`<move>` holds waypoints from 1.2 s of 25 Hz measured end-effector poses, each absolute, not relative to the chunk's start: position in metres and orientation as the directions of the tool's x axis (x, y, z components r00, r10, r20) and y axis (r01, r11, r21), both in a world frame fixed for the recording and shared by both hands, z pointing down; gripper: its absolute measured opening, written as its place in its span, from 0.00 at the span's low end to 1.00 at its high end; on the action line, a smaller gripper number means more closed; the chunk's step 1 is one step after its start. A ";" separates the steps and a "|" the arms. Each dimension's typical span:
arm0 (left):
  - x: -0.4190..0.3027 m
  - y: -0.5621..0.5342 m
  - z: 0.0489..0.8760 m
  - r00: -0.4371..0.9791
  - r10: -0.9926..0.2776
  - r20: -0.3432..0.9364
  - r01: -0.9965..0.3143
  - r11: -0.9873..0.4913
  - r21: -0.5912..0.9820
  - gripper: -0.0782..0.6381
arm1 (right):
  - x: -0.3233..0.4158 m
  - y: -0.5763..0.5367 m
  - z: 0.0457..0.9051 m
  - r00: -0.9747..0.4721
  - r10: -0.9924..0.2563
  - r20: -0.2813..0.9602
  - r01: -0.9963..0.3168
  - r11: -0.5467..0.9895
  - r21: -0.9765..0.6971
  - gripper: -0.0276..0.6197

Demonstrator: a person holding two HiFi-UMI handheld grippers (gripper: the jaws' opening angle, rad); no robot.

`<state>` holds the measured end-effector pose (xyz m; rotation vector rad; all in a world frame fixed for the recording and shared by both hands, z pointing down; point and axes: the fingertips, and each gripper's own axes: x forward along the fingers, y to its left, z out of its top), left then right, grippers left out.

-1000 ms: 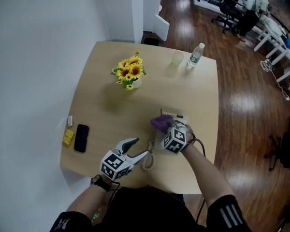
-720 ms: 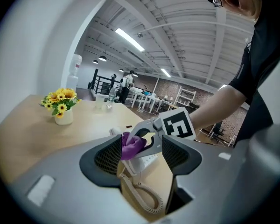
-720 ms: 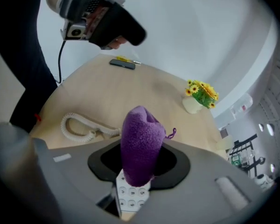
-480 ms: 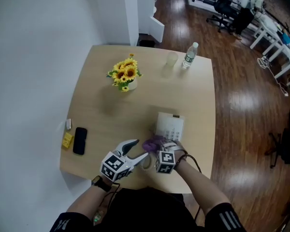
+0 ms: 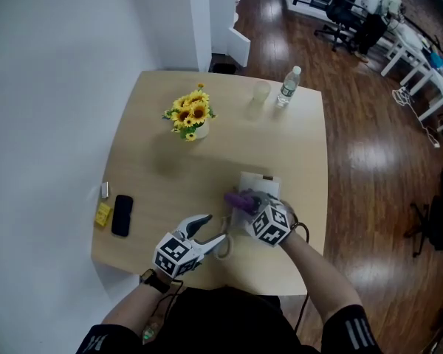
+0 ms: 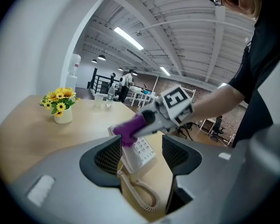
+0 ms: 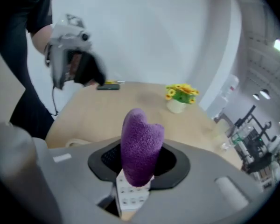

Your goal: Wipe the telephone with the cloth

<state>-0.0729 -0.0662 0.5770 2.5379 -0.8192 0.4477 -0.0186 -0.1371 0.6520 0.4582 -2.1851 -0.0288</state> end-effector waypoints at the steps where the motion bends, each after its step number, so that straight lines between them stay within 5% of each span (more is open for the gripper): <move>1: -0.072 -0.066 0.577 0.773 -0.471 0.425 -0.612 -0.731 0.302 0.48 | -0.010 -0.162 0.643 -0.527 -0.374 0.763 -0.352 0.913 0.205 0.25; 9: -0.067 -0.065 0.575 0.768 -0.479 0.424 -0.617 -0.729 0.295 0.48 | 0.016 -0.227 0.667 -0.410 -0.353 0.841 -0.426 0.889 0.165 0.25; 20: -0.071 -0.094 0.578 0.736 -0.522 0.430 -0.660 -0.693 0.289 0.48 | 0.003 -0.102 0.720 -0.342 -0.291 0.893 -0.150 0.956 0.254 0.25; 30: -0.037 -0.139 0.614 0.665 -0.490 0.564 -0.710 -0.649 0.274 0.48 | -0.006 -0.015 0.756 -0.342 -0.113 0.933 -0.036 0.994 0.107 0.25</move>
